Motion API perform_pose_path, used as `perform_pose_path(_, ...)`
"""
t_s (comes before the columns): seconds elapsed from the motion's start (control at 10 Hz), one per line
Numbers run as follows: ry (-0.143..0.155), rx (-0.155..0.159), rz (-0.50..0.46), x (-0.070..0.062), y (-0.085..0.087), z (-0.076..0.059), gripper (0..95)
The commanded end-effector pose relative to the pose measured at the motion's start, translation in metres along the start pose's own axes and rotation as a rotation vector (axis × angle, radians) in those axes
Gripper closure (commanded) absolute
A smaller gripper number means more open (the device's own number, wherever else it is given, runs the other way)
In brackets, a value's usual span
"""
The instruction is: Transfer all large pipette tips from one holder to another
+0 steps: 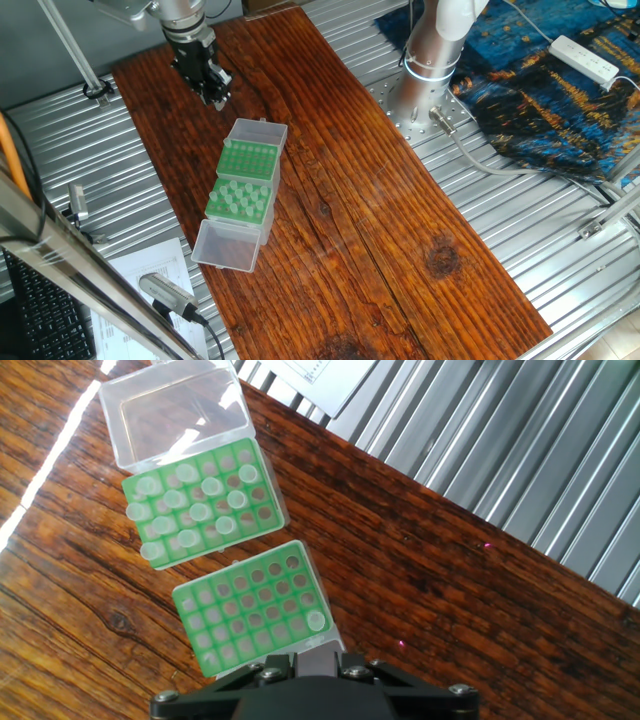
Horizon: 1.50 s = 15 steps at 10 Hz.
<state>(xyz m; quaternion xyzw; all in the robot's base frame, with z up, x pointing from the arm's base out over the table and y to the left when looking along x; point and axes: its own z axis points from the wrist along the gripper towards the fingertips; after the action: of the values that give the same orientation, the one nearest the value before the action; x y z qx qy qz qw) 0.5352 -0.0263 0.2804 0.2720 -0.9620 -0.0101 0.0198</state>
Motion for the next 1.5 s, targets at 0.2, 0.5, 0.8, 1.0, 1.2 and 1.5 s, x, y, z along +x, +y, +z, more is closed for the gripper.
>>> perform_pose_path(0.2,0.000,0.000,0.000,0.000,0.000,0.000,76.0)
perform_pose_path(0.5,0.000,0.000,0.000,0.000,0.000,0.000,76.0)
perform_pose_path(0.8,0.000,0.000,0.000,0.000,0.000,0.000,76.0)
perform_pose_path(1.0,0.000,0.000,0.000,0.000,0.000,0.000,76.0)
perform_pose_path(1.2,0.000,0.000,0.000,0.000,0.000,0.000,76.0)
perform_pose_path(1.5,0.019,0.008,0.082,-0.061,0.032,0.022,76.0)
